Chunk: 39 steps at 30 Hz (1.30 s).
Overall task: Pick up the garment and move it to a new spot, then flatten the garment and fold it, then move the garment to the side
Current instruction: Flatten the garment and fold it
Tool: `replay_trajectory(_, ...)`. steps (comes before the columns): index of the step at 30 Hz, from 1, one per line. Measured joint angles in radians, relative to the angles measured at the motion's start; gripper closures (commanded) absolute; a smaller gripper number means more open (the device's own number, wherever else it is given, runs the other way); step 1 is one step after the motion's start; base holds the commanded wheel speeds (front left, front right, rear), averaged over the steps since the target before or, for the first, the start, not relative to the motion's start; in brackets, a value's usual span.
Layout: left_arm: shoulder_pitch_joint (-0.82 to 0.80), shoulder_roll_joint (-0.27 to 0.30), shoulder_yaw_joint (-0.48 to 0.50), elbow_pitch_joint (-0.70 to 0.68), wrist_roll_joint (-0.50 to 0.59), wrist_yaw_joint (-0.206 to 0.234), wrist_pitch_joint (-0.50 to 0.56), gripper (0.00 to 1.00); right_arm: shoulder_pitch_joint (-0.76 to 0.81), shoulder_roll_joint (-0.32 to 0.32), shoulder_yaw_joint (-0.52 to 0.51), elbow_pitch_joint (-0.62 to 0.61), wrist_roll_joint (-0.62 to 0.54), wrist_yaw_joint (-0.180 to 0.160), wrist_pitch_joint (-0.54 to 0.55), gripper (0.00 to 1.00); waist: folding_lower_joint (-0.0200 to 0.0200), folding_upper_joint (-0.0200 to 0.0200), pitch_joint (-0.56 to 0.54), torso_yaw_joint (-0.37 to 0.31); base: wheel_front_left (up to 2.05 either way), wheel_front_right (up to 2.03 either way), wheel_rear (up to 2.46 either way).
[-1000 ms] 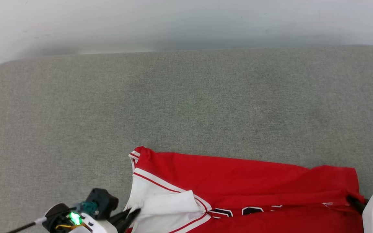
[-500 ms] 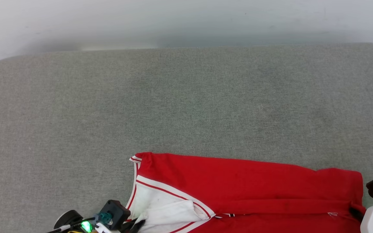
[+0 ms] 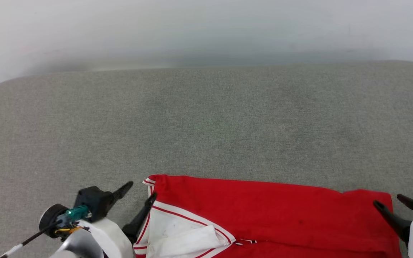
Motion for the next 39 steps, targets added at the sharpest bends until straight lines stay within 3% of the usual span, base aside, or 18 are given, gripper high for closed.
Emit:
replay_trajectory(1, 0.012, -0.007, 0.042, -0.019, -0.018, 0.032, -0.049, 0.0, 0.014, 0.014, -0.039, -0.022, 0.003, 0.0, 0.017, 0.0, 0.0, 0.0, -0.011, 0.0, 0.0, 0.0, 0.0)
replay_trajectory(9, 0.12, -0.083, 0.231, -0.073, -0.092, 0.147, -0.262, 0.0, 0.062, 0.149, -0.231, -0.059, -0.028, 0.0, 0.071, 0.0, 0.0, 0.0, -0.024, 0.008, 0.0, 0.0, 0.0)
replay_trajectory(14, 0.177, -0.164, 0.373, -0.117, 0.014, 0.17, -0.278, 0.0, 0.081, 0.268, -0.336, -0.035, -0.057, 0.0, 0.096, 0.0, 0.0, 0.0, -0.008, 0.022, 0.0, 0.0, 0.0)
replay_trajectory(16, 0.186, -0.187, 0.408, -0.131, 0.047, 0.166, -0.278, 0.0, 0.082, 0.287, -0.351, -0.027, -0.065, 0.0, 0.1, 0.0, 0.0, 0.0, -0.005, 0.025, 0.0, 0.0, 0.0)
replay_trajectory(19, 0.226, -0.255, 0.484, -0.154, 0.143, 0.129, -0.279, 0.0, 0.088, 0.331, -0.399, 0.007, -0.09, 0.0, 0.102, 0.0, 0.0, 0.0, 0.006, 0.037, 0.0, 0.0, 0.0)
replay_trajectory(24, 0.265, -0.317, 0.542, -0.137, 0.303, 0.063, -0.279, 0.0, 0.095, 0.38, -0.445, 0.084, -0.12, 0.0, 0.092, 0.0, 0.0, 0.0, 0.024, 0.055, 0.0, 0.0, 0.0)
replay_trajectory(31, 0.277, -0.409, 0.585, -0.089, 0.379, -0.032, -0.28, 0.0, 0.091, 0.397, -0.442, 0.175, -0.133, 0.0, 0.069, 0.0, 0.0, 0.0, 0.045, 0.076, 0.0, 0.0, 0.0)
replay_trajectory(39, 0.269, -0.471, 0.619, -0.038, 0.443, -0.111, -0.28, 0.0, 0.079, 0.384, -0.374, 0.215, -0.078, -0.008, 0.048, 0.0, 0.0, 0.0, 0.062, 0.089, 0.0, 0.0, 0.0)
